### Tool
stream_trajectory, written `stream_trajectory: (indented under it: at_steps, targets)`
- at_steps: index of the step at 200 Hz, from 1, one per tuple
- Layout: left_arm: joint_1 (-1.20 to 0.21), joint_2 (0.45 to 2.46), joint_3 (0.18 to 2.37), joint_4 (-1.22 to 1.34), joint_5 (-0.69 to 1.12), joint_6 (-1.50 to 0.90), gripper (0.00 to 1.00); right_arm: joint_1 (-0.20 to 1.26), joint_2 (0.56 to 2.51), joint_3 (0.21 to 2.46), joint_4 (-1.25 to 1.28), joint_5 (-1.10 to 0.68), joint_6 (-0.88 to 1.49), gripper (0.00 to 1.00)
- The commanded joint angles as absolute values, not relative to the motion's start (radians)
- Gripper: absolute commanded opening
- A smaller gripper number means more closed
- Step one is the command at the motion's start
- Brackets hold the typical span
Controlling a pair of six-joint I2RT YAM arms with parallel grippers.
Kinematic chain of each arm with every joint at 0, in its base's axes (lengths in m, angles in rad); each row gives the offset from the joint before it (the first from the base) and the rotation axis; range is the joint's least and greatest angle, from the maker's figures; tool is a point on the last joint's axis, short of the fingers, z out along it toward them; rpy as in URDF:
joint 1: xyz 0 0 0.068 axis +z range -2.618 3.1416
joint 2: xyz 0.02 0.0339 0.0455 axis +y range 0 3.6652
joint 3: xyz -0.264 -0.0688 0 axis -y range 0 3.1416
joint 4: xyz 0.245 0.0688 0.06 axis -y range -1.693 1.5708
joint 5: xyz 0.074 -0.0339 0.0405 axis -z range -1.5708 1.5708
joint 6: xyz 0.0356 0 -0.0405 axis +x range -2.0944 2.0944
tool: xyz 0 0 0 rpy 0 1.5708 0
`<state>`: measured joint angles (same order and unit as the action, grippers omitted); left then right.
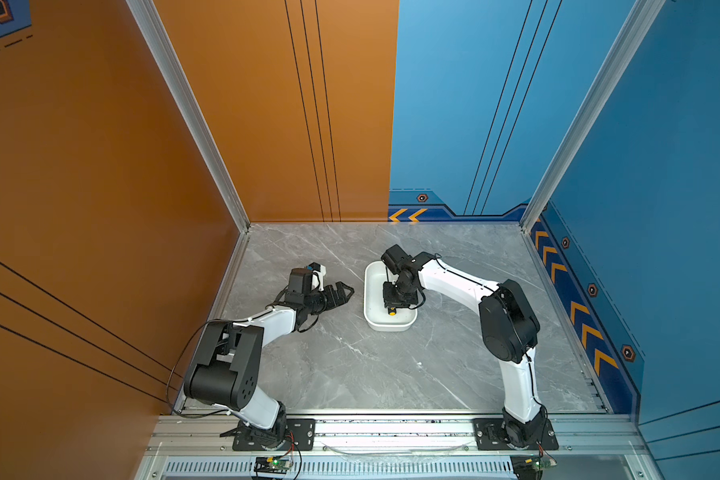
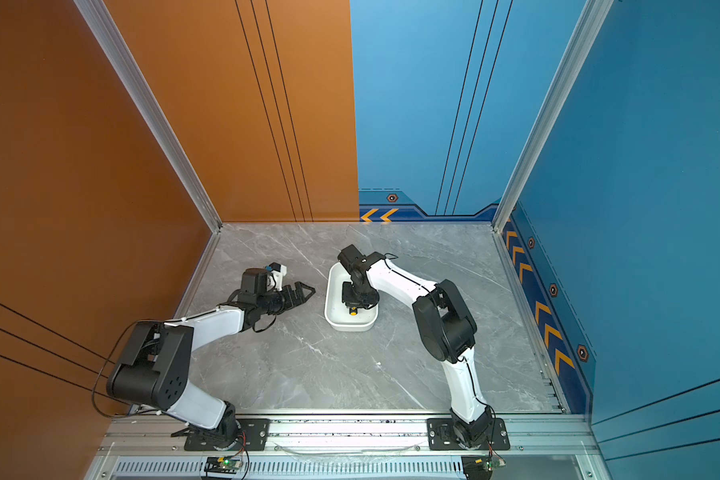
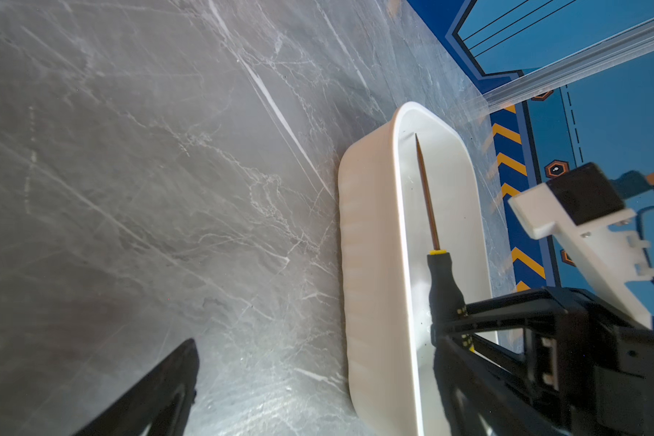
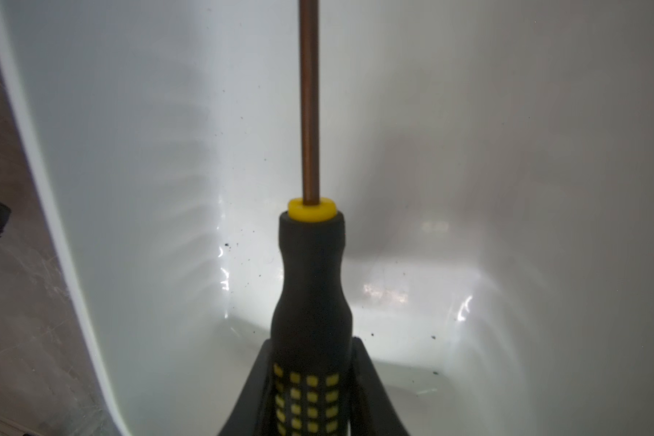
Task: Put the screwdriver in the bin
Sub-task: Place the screwdriver into the bin.
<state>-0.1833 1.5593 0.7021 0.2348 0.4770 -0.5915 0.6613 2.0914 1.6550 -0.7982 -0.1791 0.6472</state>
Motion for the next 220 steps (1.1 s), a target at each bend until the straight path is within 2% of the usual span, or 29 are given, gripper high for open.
stream_trajectory:
  at_steps: [1, 35, 72, 85, 107, 178, 220]
  targets:
    - [-0.177, 1.549, 0.691, 0.218, 0.508, -0.571, 0.98, 0.662, 2.119, 1.656, -0.779, -0.156, 0.676, 0.02]
    - [-0.175, 1.549, 0.696, 0.214, 0.509, -0.570, 0.98, 0.663, 2.144, 1.660, -0.768, -0.163, 0.684, 0.02]
    - [-0.174, 1.546, 0.701, 0.197, 0.504, -0.562, 0.98, 0.660, 2.159, 1.667, -0.762, -0.178, 0.679, 0.19]
    - [-0.175, 1.544, 0.700, 0.194, 0.503, -0.561, 0.98, 0.659, 2.162, 1.667, -0.763, -0.180, 0.677, 0.29]
    - [-0.174, 1.544, 0.700, 0.193, 0.501, -0.561, 0.98, 0.658, 2.160, 1.665, -0.763, -0.181, 0.676, 0.36]
    - [-0.174, 1.541, 0.700, 0.186, 0.500, -0.560, 0.98, 0.658, 2.118, 1.658, -0.764, -0.170, 0.664, 0.49]
    - [-0.174, 1.525, 0.719, 0.153, 0.480, -0.542, 0.98, 0.651, 2.003, 1.665, -0.764, -0.169, 0.622, 0.59]
